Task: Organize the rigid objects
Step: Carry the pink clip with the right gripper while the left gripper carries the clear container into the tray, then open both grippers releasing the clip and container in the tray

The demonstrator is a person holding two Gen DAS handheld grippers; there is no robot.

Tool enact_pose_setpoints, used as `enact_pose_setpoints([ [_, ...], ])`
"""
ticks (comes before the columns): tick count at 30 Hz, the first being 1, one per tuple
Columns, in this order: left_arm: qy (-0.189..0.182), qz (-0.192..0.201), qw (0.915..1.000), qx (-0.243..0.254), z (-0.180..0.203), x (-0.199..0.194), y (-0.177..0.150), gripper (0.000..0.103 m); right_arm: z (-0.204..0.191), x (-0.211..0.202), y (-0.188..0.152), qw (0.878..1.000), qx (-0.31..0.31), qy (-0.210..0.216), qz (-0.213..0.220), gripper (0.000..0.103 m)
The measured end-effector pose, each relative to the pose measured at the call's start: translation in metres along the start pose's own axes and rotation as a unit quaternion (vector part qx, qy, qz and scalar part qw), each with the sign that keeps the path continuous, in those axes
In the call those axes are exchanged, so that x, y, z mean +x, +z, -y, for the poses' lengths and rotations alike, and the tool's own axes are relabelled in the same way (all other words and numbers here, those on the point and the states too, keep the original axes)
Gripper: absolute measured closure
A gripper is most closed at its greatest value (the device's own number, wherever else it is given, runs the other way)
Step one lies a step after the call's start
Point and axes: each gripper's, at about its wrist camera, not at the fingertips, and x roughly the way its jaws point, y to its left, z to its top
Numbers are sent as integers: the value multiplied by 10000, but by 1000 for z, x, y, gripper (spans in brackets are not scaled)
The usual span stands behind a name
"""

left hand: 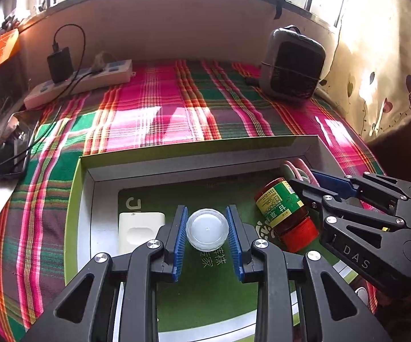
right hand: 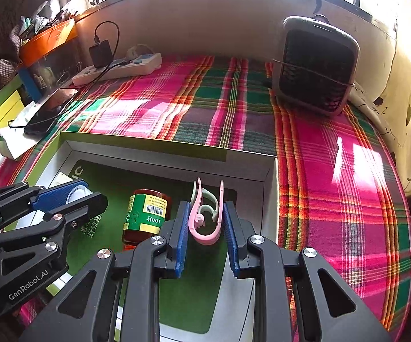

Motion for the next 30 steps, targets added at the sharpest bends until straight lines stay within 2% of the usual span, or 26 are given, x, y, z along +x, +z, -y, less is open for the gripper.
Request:
enact_pose_setpoints([
  [13, 39, -40, 10000, -22, 0, 5, 0, 75, 0, 0, 0, 10000, -41, 2, 28, 78],
  [19, -42, -35, 10000, -4, 0, 4, -1, 67, 1, -1, 0, 10000, -27, 22, 48, 78],
  [23, -70, -39, 10000, -32, 0, 4, -1, 56, 1, -1, -1, 10000, -19, 16, 73, 76],
  [30, -97, -53, 9999, 1, 2, 1, -3, 54, 0, -3, -3, 9999, -18, 92, 124, 68],
])
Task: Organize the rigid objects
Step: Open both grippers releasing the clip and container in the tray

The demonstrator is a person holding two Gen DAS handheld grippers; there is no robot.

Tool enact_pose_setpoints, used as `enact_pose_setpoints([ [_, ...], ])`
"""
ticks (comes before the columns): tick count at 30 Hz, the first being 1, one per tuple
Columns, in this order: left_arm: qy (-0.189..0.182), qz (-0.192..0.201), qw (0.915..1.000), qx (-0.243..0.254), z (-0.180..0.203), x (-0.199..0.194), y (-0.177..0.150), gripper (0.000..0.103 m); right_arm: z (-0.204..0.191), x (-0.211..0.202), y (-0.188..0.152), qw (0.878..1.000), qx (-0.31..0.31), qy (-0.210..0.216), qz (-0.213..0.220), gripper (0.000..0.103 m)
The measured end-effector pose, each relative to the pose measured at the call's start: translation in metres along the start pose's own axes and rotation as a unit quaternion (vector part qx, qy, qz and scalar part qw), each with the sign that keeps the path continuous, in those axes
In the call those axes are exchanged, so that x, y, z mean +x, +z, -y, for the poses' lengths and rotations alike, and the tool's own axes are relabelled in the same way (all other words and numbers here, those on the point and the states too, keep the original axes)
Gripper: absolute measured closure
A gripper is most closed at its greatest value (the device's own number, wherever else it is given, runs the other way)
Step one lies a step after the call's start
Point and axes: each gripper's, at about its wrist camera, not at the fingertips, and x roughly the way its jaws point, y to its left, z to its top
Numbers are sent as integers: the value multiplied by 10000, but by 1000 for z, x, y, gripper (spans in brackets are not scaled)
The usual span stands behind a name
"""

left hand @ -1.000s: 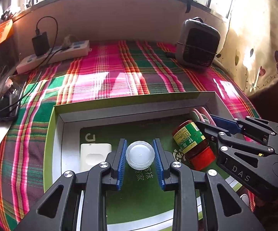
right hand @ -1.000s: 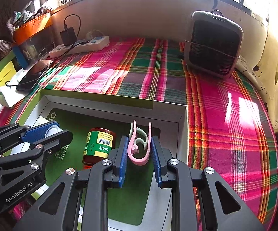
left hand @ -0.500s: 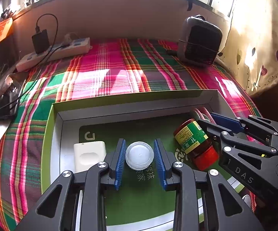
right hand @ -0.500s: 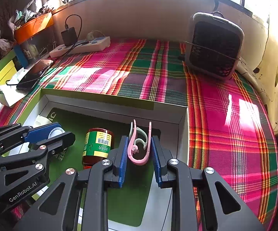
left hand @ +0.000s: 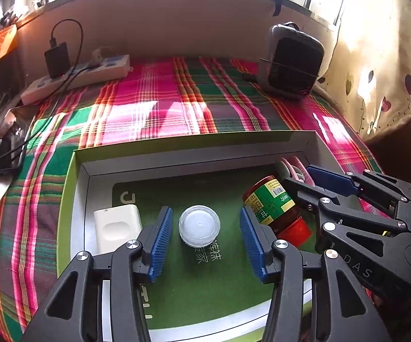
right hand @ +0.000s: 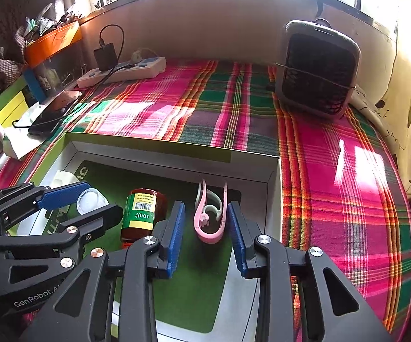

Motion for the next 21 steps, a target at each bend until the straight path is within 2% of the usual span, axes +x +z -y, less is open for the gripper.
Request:
enact_pose_setpoints([
  [7, -24, 12, 10000, -16, 1, -8, -6, 54, -2, -8, -4, 9999, -4, -30, 100, 55],
  [21, -20, 281, 9996, -34, 2, -44, -20, 54, -4, -39, -17, 9995, 125, -53, 299, 54],
])
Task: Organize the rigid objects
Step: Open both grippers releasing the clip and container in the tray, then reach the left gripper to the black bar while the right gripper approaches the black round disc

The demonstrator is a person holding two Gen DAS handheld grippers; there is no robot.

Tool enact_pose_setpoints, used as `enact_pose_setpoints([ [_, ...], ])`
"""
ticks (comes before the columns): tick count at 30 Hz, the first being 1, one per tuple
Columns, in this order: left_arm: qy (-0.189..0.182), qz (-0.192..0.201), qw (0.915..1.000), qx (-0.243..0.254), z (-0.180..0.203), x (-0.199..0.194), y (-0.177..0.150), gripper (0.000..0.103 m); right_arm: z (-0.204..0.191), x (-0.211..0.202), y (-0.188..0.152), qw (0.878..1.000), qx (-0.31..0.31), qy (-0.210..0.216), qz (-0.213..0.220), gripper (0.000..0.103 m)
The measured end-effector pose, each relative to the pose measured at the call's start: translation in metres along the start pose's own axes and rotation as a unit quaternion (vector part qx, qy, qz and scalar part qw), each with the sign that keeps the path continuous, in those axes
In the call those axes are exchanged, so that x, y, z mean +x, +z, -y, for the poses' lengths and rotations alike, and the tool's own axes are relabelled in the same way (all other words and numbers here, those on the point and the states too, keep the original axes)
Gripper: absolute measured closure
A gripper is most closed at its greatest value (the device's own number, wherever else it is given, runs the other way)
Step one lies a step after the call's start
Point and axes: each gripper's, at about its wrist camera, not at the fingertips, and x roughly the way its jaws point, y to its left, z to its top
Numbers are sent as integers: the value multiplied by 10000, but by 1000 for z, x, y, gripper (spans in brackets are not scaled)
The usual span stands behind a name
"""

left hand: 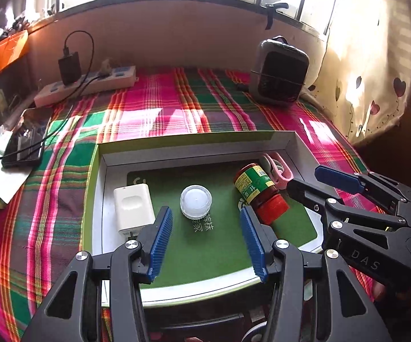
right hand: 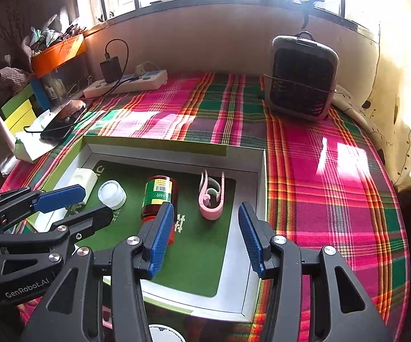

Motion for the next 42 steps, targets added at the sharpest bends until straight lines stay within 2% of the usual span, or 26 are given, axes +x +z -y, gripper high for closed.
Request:
enact_pose_setpoints([
  [9, 139, 218, 9997, 46, -3, -37, -21, 54, -4, -31, -15, 9998, 7, -8, 202, 53],
  [11, 221, 255, 9994, 107, -3, -44, -28, 54, -3, -38, -21, 9996, 64, -9, 261, 49],
  [17, 160, 268, 9994, -119, -11, -61, -47, 54, 1, -56, -38, 9992, 218, -4, 343, 46],
  [29, 100, -72, 9996, -241, -10, -71, -95, 54, -1, -77, -75, 9986, 323, -76, 415, 46],
  [42, 109, -399, 9991, -16, 24, -62, -114, 54, -1, -90, -95, 9980, 405, -8, 486, 46],
])
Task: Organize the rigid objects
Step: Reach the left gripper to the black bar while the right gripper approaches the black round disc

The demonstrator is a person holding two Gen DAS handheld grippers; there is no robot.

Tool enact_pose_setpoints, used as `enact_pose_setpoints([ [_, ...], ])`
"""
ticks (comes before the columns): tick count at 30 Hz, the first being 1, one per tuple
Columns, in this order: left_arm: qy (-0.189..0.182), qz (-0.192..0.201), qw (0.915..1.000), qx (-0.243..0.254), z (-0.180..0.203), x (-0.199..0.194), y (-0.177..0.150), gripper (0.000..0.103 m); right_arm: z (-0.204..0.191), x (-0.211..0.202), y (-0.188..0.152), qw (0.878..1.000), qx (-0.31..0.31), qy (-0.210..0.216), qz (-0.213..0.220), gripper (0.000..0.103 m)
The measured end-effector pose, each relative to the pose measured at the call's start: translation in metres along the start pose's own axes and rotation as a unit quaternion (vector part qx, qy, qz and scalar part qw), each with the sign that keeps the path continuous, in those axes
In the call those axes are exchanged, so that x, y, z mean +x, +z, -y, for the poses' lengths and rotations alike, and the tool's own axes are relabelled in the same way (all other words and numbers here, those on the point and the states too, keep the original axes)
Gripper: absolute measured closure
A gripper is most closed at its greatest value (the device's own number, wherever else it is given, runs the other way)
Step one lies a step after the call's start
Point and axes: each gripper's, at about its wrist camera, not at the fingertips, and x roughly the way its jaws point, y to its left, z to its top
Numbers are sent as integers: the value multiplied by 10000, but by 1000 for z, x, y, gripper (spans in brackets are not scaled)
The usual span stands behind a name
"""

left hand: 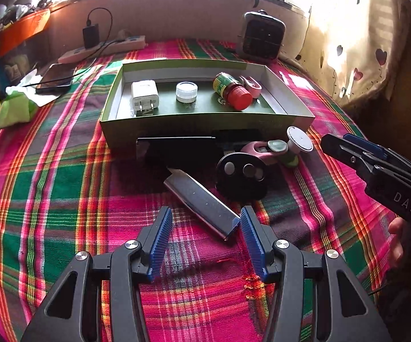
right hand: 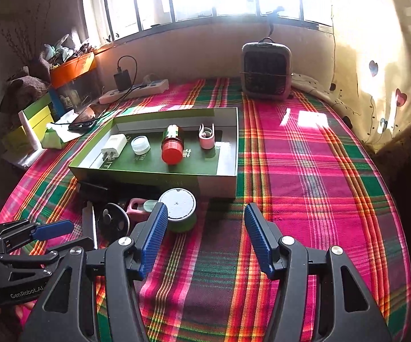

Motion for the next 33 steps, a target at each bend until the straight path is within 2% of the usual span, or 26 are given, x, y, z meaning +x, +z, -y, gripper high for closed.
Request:
enact_pose_setpoints([
  [14, 527, -76, 9983, 218, 12, 2, -5, 54, 1, -5, -9, 9999, 44, 115, -29, 46],
  [33, 847, 13, 9963, -147, -28, -15, -19, 54, -3, -4, -15, 9998, 0, 190, -93, 46],
])
